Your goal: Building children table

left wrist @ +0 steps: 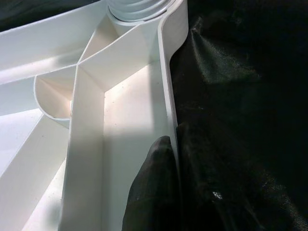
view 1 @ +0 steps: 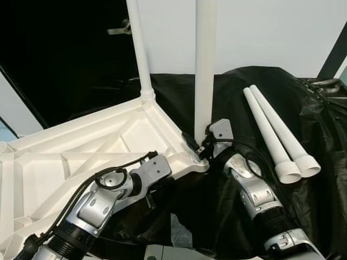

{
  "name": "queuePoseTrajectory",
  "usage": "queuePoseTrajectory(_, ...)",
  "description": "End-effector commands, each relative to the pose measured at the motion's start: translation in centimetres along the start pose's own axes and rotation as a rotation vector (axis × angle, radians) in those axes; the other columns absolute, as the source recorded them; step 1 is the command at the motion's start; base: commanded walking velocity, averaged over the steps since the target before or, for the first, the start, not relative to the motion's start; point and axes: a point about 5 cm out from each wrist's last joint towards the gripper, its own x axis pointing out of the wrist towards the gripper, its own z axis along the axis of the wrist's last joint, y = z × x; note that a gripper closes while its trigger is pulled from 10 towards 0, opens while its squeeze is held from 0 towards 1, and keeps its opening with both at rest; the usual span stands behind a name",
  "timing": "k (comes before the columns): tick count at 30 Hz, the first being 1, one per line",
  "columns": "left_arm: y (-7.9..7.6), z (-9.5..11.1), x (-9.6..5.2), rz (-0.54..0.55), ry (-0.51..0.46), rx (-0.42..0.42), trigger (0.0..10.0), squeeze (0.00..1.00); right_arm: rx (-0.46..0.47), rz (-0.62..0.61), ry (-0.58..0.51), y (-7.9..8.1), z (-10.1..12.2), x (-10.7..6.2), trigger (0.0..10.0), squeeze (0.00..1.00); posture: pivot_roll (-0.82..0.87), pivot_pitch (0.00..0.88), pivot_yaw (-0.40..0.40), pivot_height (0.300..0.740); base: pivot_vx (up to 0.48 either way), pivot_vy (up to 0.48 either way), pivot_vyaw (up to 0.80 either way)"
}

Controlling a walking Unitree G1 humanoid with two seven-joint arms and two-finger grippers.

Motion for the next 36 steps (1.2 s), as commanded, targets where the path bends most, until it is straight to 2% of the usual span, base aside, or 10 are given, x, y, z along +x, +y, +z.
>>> queuePoseTrajectory(1,0.7,1.4,-0.6,0.033,-0.035,0.061,10.0,0.00,0.118,-0.025,0.183,0.8,-4.0,-1.3,10.0,0.00,0.08,0.000,0.057,0.740,0.000,0.000,0.00)
queuePoseTrajectory(5,0.7,1.4,-0.6,0.032,-0.036,0.061,10.0,0.00,0.149,-0.077,0.145,0.7,-3.4,-1.1,10.0,0.00,0.08,0.000,0.057,0.740,0.000,0.000,0.00)
queuePoseTrajectory(7,0.6,1.4,-0.6,0.032,-0.038,0.061,10.0,0.00,0.280,-0.154,0.116,0.3,-3.3,-1.0,10.0,0.00,0.08,0.000,0.060,0.740,0.000,0.000,0.00)
queuePoseTrajectory(8,0.6,1.4,-0.6,0.032,-0.038,0.061,10.0,0.00,0.280,-0.154,0.116,0.3,-3.3,-1.0,10.0,0.00,0.08,0.000,0.060,0.740,0.000,0.000,0.00)
queuePoseTrajectory(9,0.7,1.5,-0.6,0.031,-0.038,0.062,10.0,0.00,0.390,-0.210,0.105,-0.1,-3.4,-1.0,10.0,0.00,0.08,0.000,0.060,0.740,0.000,0.000,0.00)
queuePoseTrajectory(13,0.7,1.5,-0.6,0.031,-0.038,0.063,10.0,0.00,0.406,-0.219,0.105,-0.2,-3.4,-1.1,10.0,0.00,0.08,0.000,0.060,0.740,0.000,0.000,0.00)
queuePoseTrajectory(23,0.8,1.5,-0.7,0.035,-0.034,0.068,10.0,0.00,0.321,-0.240,0.154,-0.8,-4.1,-1.4,10.0,0.00,0.08,0.000,0.061,0.740,0.000,0.000,0.00)
queuePoseTrajectory(25,0.9,1.5,-0.7,0.036,-0.035,0.067,10.0,0.00,0.159,-0.168,0.190,-0.1,-4.4,-1.6,10.0,0.00,0.08,0.000,0.060,0.740,0.000,0.000,0.00)
queuePoseTrajectory(27,0.9,1.5,-0.7,0.036,-0.035,0.067,10.0,0.00,0.102,-0.127,0.209,0.4,-4.7,-1.7,10.0,0.00,0.08,0.000,0.059,0.740,0.000,0.000,0.00)
queuePoseTrajectory(36,1.0,1.4,-0.9,0.037,-0.034,0.069,10.0,0.00,0.063,-0.039,0.242,1.6,-5.4,-2.0,10.0,0.00,0.08,0.000,0.060,0.740,0.000,0.000,0.00)
